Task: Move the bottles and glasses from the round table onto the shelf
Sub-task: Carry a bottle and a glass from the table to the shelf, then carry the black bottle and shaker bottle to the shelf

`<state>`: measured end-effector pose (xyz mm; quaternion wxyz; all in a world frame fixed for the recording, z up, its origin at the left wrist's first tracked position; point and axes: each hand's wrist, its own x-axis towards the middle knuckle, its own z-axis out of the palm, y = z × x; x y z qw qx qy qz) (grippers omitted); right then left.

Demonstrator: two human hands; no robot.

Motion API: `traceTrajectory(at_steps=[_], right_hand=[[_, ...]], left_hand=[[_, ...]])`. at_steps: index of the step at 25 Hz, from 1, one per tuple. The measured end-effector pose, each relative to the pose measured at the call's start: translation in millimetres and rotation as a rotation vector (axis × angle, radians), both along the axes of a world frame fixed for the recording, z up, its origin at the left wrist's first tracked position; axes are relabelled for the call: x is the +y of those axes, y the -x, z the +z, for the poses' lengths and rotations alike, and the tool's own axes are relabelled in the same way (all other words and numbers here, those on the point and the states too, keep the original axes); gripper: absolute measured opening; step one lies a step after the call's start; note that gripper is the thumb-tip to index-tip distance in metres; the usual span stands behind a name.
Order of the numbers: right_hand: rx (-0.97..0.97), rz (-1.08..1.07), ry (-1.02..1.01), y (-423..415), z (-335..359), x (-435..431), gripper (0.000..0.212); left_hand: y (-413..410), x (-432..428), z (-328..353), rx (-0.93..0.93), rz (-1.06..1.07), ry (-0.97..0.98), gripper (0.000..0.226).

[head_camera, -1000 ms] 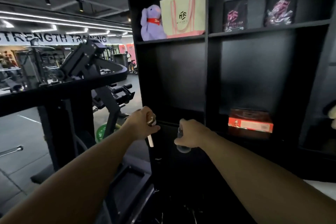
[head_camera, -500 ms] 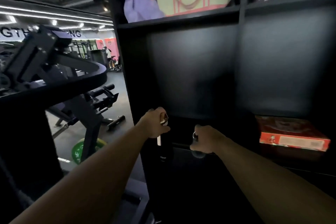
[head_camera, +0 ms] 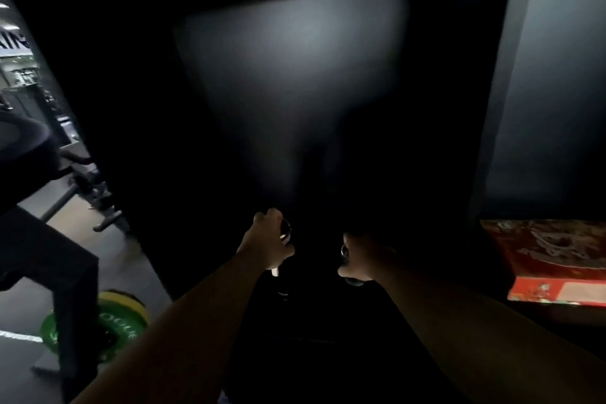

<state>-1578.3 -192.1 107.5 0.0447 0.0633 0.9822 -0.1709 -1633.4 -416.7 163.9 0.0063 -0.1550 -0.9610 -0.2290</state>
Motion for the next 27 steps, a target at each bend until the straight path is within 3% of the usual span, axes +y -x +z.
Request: traceTrajectory(at_steps=[10, 17, 20, 23, 27], right_hand=[[0.005, -0.005, 0.133, 93, -58, 5, 0.061], [-0.006, -0.115, 0.038, 73, -52, -8, 0.099], [0.007, -0.202, -0.105, 34, -29, -26, 0.102], [0.031, -0.215, -0.155, -25, 7, -53, 0.088], [0.073, -0.219, -0.116, -115, 69, -87, 0.065]], left_hand=[[92, -6, -17, -0.023, 0.035, -0.086, 0.089], [70, -34, -11, 0.001, -0.012, -0.14, 0.12], [35, -62, 2, 0.107, -0.058, -0.098, 0.109], [-13, -89, 18, 0.233, -0.184, -0.131, 0.085], [-78, -94, 49, 0.235, -0.326, -0.191, 0.064]])
